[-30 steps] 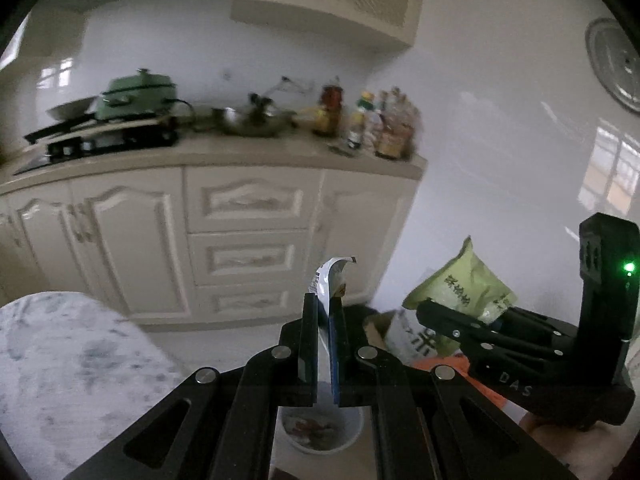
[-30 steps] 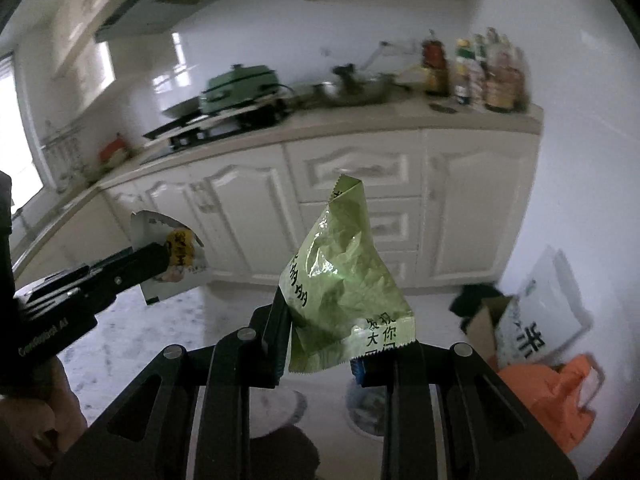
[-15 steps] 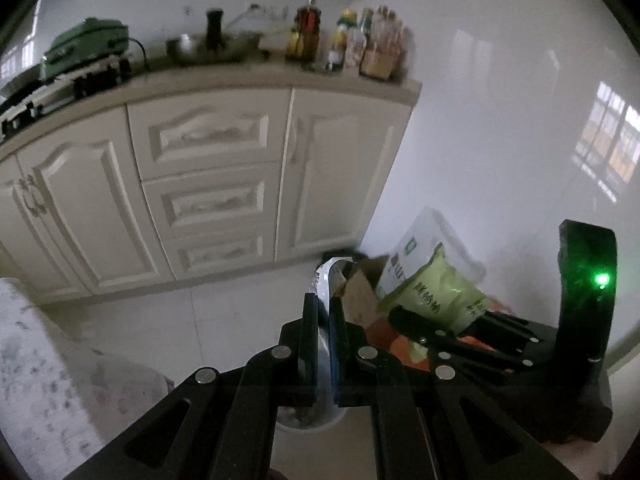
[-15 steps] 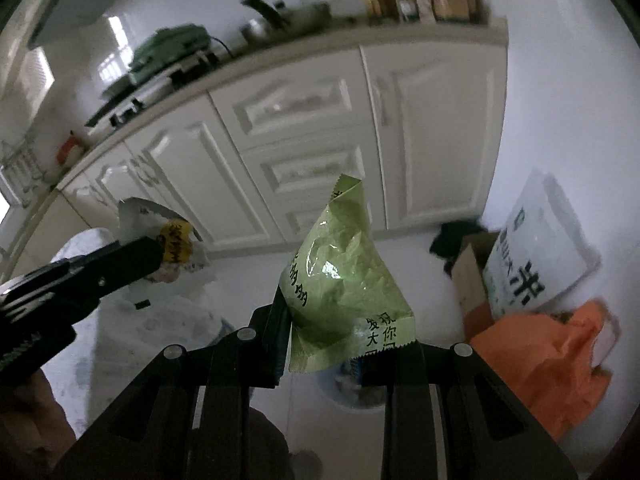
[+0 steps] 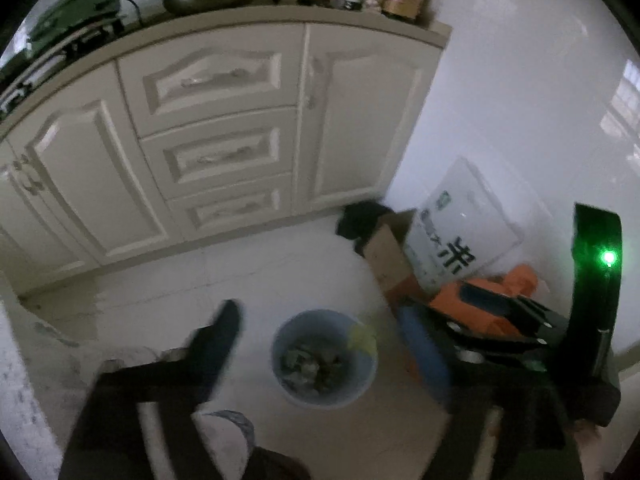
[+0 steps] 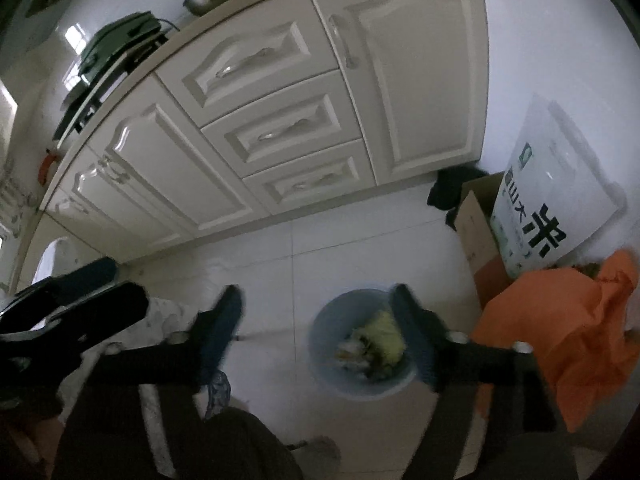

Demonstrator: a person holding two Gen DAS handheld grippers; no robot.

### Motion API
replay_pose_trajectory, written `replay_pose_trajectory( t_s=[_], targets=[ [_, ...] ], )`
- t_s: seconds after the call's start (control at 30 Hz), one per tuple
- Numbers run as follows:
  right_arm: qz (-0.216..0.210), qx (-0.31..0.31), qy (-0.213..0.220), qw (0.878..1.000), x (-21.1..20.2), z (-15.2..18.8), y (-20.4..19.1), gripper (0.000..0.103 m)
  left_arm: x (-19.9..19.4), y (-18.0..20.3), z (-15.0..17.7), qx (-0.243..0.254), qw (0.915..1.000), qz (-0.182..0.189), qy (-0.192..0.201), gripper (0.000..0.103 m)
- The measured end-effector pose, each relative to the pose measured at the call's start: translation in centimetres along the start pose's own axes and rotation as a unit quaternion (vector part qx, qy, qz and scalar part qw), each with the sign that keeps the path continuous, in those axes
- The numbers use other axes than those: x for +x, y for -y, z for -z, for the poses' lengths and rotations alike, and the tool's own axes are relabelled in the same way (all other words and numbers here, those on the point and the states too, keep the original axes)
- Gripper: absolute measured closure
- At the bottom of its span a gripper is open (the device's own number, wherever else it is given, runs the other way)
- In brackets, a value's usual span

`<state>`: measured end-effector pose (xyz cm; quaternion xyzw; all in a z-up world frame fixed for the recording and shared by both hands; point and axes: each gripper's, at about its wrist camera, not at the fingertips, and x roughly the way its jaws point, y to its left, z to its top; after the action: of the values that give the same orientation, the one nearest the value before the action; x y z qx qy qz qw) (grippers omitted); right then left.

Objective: Collect trash

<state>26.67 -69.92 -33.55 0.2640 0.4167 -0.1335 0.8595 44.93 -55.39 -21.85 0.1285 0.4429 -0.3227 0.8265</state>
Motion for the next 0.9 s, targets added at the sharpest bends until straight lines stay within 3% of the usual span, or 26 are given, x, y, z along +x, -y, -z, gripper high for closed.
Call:
replay_pose_trajectory(
  t_s=[0.07,0.17,0.43,0.57,0.83,0.9],
  targets=[
    [0.013,0.001,-0.002,1.0,0.0,0.0,0.0,0.0,-0.5,0.3,-0.4,0.0,0.9997,-0.02,0.014,0.001],
    [0.028,0.017,-0.001,0.999,-0.3,0.1,0.2,0.0,-1.2,1.0,-0.8,0.006,0.9987,-0.042,0.026,0.001],
    [0.024,0.008,0.024,0.999,-3.6,-0.3,-2.0,0.0,-5.5,2.1,-0.6,0.0,0.9966,-0.039,0.072,0.001],
    [0.02,-0.006,0.04,0.999,-5.9,-0.3,-4.2,0.0,-9.3,0.6,0.5,-0.007,0.9939,-0.04,0.102,0.001],
    [-0.004,-0.052,0.085,0.995,-11.7,-0.2,-11.6,0.0,-20.5,-4.1,7.8,-0.027,0.9834,-0.067,0.166,0.001],
    [-0.009,-0.065,0.092,0.994,-12.8,0.0,-13.4,0.0,-24.0,-4.9,10.9,-0.035,0.9797,-0.078,0.181,0.001]
  ],
)
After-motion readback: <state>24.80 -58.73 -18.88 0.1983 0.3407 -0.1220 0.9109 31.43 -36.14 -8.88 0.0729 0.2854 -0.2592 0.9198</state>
